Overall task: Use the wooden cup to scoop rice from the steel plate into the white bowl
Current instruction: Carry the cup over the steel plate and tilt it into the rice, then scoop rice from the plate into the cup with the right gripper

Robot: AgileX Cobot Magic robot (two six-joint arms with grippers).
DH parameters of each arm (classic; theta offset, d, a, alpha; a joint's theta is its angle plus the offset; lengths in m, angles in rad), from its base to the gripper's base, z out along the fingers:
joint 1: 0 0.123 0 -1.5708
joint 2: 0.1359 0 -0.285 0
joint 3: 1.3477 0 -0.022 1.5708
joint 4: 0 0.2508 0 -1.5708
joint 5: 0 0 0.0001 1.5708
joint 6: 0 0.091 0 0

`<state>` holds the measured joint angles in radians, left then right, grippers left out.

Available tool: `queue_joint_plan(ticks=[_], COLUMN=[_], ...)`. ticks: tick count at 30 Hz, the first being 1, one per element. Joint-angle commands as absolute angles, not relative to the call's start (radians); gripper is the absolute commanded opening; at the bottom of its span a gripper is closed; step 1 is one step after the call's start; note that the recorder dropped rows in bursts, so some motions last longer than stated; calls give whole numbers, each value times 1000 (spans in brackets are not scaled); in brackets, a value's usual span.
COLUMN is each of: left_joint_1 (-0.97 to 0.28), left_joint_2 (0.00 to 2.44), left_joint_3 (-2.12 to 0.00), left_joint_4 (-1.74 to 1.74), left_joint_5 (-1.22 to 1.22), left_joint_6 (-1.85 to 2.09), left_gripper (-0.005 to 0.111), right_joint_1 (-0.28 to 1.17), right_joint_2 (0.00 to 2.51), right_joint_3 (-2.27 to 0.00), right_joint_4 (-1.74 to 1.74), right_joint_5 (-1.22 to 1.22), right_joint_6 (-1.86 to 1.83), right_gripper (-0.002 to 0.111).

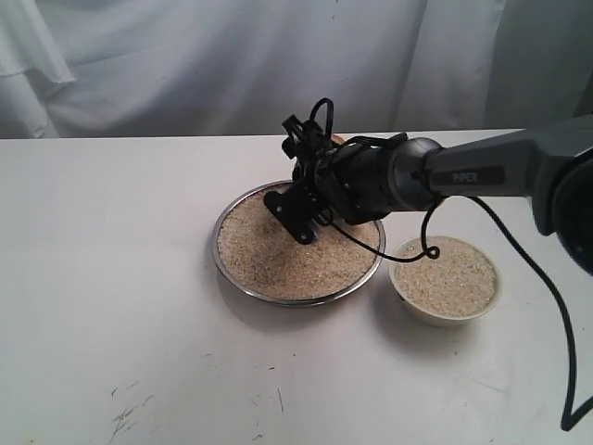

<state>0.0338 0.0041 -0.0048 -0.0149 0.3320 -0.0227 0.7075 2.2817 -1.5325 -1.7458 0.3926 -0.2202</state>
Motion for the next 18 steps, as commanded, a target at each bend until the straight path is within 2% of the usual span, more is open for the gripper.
queue_joint_plan(ticks=[1,8,12,18], left_joint_1=[36,36,36,36], left_joint_2=[0,0,0,0], left_joint_3=[0,0,0,0], left_joint_4=[-16,-16,-16,-16], left_joint_5=[319,319,319,319], left_joint_6=[-24,-24,-24,-24], left_gripper=[0,0,0,0], right_joint_1=[712,746,771,801], right_joint_2=[2318,2329,2329,2329], right_joint_3=[-1565,-1565,-1565,-1543], right_joint_4=[-1744,-1732,-1494,-1374], right_joint_5=[412,412,412,487], right_joint_6=[-383,-561,-786,-923], right_gripper=[0,0,0,0])
